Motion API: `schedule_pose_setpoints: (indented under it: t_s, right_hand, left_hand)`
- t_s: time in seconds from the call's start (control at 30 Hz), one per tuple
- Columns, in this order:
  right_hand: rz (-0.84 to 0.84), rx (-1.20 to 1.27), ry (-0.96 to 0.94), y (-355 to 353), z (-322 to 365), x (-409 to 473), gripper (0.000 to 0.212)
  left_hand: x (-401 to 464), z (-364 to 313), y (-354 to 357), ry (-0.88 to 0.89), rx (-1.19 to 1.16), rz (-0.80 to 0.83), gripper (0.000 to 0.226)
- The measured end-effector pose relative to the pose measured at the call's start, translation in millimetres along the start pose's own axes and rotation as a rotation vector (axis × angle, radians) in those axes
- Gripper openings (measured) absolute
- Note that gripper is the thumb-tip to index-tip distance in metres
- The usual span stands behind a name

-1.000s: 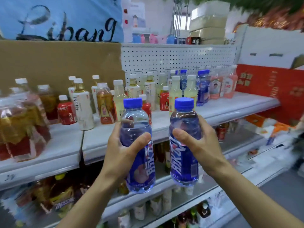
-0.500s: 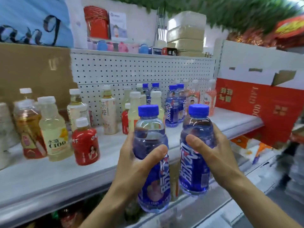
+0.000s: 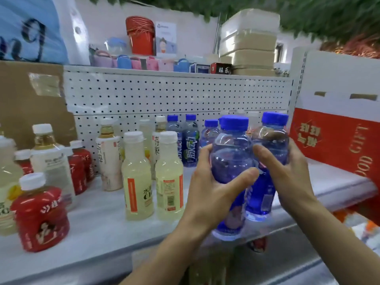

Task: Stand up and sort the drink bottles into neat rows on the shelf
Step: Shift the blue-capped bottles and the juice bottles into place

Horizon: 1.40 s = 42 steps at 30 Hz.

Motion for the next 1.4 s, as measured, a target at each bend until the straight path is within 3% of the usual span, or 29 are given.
schedule_pose_setpoints:
  t_s: [0.23, 0.33, 0.4, 0.57, 0.83, 0.97, 1.13, 1.3, 1.4]
  right_hand:
    - [0.134, 0.077, 0.093, -7, -74, 47, 0.053]
    - [0.223, 0.106, 0.113, -5, -93, 52, 0.064]
    - [0.304, 0.117, 0.121, -3, -101, 54, 0.059]
    - [0.504, 0.159, 0.172, -3, -113, 46, 0.071]
    - [0.503, 0.206, 0.161, 25, -142, 53, 0.082]
    - [0.492, 0.212, 0.166, 43, -155, 58, 0.091]
    - [0.525, 0.194, 0.162, 53, -160, 59, 0.086]
    - [0.501, 0.082, 0.201, 49, -175, 59, 0.119]
    - [0.563, 0.143, 0.262, 58, -187, 53, 0.109]
  left_hand:
    - [55, 49, 9, -0.043, 0.157, -0.303, 0.069]
    - [63, 68, 7, -0.061, 0.182, -0.414, 0.071]
    - [66, 73, 4, -0.056, 0.16, -0.472, 0.069]
    - [58, 86, 4, -0.106, 0.202, -0.45, 0.084]
    - [53, 101, 6, -0.156, 0.251, -0.393, 0.086]
    - [65, 104, -1, -0.108, 0.234, -0.475, 0.079]
    - [75, 107, -9, -0.081, 0.251, -0.567, 0.078]
    - [76, 113, -15, -0.095, 0.325, -0.605, 0.087]
    - [76, 116, -17, -0.115, 0.345, -0.606, 0.09]
Point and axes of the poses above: each hand's wrist, its own x-axis towards the middle knuckle, its own y-axis out of the palm, z = x × y, the point moved 7 cm from there along x, towards the middle knuckle, and after that the axes turned 6 degrees about -y, right-handed, at the moved point
